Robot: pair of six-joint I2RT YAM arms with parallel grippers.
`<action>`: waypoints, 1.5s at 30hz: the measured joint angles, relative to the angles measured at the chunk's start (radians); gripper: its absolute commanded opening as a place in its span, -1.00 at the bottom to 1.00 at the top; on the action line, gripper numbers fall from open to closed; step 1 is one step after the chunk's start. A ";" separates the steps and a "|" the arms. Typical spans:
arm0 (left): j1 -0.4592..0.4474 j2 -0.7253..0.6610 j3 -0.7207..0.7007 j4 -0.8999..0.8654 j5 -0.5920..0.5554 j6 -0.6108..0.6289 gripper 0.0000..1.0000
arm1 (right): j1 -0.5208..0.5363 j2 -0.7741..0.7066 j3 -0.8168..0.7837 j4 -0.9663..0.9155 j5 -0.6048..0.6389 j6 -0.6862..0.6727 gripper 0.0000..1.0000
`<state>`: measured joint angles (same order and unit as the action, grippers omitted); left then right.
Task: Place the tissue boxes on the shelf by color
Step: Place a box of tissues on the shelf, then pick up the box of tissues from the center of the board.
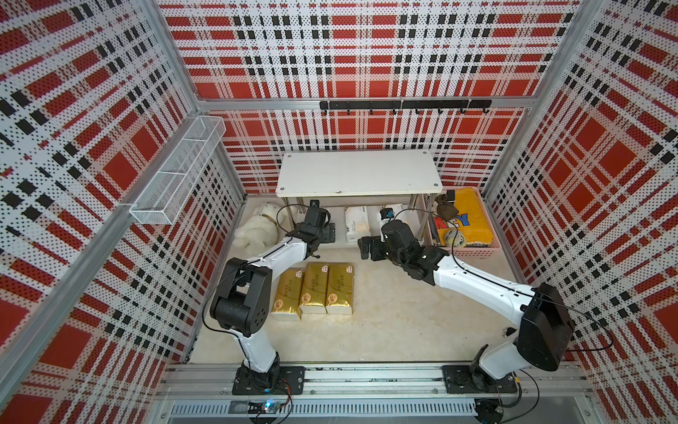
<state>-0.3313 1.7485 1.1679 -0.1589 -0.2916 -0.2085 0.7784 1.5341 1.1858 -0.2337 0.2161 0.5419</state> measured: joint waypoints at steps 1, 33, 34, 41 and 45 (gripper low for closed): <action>0.000 -0.005 0.000 -0.003 -0.001 -0.001 0.90 | 0.000 0.000 -0.001 0.000 0.000 0.000 1.00; -0.220 -0.455 -0.238 -0.114 -0.201 -0.275 0.84 | 0.000 -0.022 -0.006 -0.079 0.064 0.021 1.00; -0.232 -0.474 -0.250 -0.123 -0.210 -0.294 0.84 | 0.000 -0.022 -0.009 -0.089 0.069 0.027 1.00; -0.334 -0.549 -0.298 -0.197 -0.249 -0.383 0.83 | 0.000 -0.022 -0.079 -0.153 0.103 0.088 1.00; -0.389 -0.553 -0.318 -0.228 -0.267 -0.426 0.82 | 0.000 -0.029 -0.115 -0.183 0.103 0.111 1.00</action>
<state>-0.7208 1.1954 0.8501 -0.3866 -0.5587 -0.6350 0.7784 1.5047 1.0710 -0.4164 0.3191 0.6525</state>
